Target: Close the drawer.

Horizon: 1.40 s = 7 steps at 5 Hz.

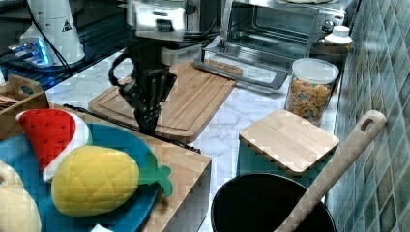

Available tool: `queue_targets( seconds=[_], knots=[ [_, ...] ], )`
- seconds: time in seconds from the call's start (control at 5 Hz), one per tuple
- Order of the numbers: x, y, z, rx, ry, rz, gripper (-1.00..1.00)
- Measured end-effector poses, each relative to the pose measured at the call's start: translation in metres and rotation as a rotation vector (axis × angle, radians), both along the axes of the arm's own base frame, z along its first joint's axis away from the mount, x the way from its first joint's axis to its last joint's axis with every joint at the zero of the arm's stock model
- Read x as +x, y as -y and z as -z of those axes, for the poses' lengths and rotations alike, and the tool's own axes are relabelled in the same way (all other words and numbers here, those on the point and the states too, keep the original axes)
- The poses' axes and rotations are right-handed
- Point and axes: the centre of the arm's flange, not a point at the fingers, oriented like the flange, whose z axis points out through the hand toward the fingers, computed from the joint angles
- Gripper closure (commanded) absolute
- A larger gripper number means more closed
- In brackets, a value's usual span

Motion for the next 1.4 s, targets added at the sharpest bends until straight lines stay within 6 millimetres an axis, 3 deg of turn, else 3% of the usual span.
queue_targets(
  seconds=[1.4],
  knots=[
    [0.0026,-0.0068,0.0012,-0.022,-0.016,-0.046,1.00]
  ],
)
